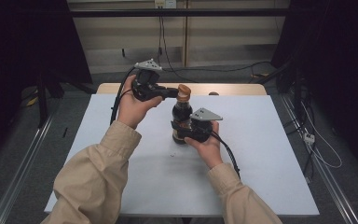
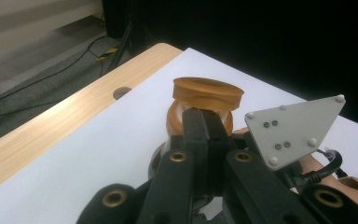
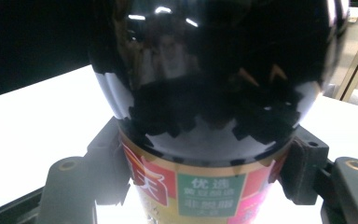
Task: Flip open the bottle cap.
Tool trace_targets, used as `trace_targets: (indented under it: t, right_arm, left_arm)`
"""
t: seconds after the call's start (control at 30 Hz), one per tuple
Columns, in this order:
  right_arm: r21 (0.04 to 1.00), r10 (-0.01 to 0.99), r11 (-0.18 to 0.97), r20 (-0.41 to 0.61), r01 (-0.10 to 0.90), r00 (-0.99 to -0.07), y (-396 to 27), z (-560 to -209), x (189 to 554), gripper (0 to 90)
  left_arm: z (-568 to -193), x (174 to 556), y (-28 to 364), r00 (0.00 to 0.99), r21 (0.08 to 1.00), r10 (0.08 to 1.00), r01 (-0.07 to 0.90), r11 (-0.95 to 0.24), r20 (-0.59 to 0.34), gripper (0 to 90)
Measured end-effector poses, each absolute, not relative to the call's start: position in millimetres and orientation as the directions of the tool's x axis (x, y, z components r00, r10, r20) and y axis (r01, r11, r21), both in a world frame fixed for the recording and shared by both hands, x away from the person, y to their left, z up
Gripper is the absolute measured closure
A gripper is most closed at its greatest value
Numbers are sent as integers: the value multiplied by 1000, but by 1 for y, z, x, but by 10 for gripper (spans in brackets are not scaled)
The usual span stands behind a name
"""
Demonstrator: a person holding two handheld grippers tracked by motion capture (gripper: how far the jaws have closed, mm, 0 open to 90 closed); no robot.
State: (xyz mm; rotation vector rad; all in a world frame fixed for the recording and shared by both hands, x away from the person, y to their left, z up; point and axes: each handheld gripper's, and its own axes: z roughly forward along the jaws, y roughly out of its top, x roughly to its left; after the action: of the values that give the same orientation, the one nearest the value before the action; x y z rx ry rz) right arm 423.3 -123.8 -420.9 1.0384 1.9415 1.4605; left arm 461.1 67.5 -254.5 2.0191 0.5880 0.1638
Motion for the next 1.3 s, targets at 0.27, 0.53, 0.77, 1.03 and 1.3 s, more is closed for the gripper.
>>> trace_targets:
  t: [0.27, 0.53, 0.77, 1.03, 1.3]
  right_arm:
    - [952, 807, 135, 56, 276, -588, -124, -421, 423, 306]
    - [952, 808, 132, 58, 276, -586, -124, -421, 423, 306]
    - [952, 808, 135, 54, 274, -587, -123, -421, 423, 307]
    - [953, 809, 136, 52, 272, -585, -123, -422, 423, 306]
    - [953, 808, 134, 54, 272, -587, -123, -422, 423, 306]
  left_arm:
    - [-254, 461, 68, 876, 856, 466, 332, -397, -124, 900]
    - [-254, 462, 68, 876, 857, 466, 333, -394, -126, 900]
    - [-254, 462, 68, 877, 859, 464, 330, -393, -125, 900]
    - [-251, 462, 66, 881, 856, 459, 323, -405, -116, 900]
    - [-249, 462, 65, 879, 860, 462, 322, -397, -116, 900]
